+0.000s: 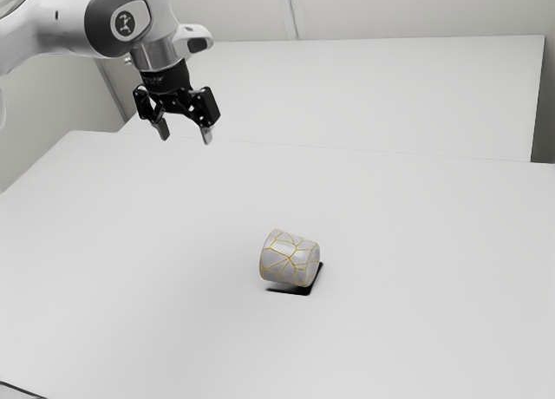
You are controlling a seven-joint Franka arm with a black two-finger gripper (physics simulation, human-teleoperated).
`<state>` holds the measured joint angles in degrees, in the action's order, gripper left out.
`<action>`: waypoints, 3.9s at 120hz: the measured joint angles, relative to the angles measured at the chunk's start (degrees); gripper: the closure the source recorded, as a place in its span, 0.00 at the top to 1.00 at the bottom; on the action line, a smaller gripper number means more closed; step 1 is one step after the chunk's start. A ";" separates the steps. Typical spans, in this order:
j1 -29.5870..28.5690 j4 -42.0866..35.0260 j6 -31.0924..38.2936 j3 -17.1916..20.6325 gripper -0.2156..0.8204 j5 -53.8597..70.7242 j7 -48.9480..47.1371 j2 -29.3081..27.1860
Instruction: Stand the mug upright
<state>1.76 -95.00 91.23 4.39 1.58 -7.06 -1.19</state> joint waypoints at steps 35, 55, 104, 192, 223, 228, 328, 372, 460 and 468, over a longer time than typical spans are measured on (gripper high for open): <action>-0.08 -1.21 0.55 0.20 0.79 -1.26 -0.19 -0.75; 0.01 -7.48 3.59 0.22 0.79 -4.22 -0.12 -2.72; -0.63 -20.99 17.81 0.12 0.79 -14.34 3.36 -2.65; 0.00 -34.80 37.47 1.50 0.79 -39.05 14.89 0.65; 0.31 -38.16 40.69 1.68 0.79 -50.44 22.61 1.52; 0.36 -37.96 41.05 1.72 0.79 -51.27 23.82 1.95; -0.84 -41.44 40.43 1.83 0.52 -81.98 52.14 5.48; -0.89 -41.07 40.29 3.27 0.10 -84.19 60.24 2.57; -1.14 -26.66 26.27 4.17 0.04 -16.09 37.07 -5.03; -1.12 -27.47 24.78 4.19 0.04 -11.06 33.41 -5.92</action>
<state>0.64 -122.47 116.01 8.59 -9.48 26.35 -7.10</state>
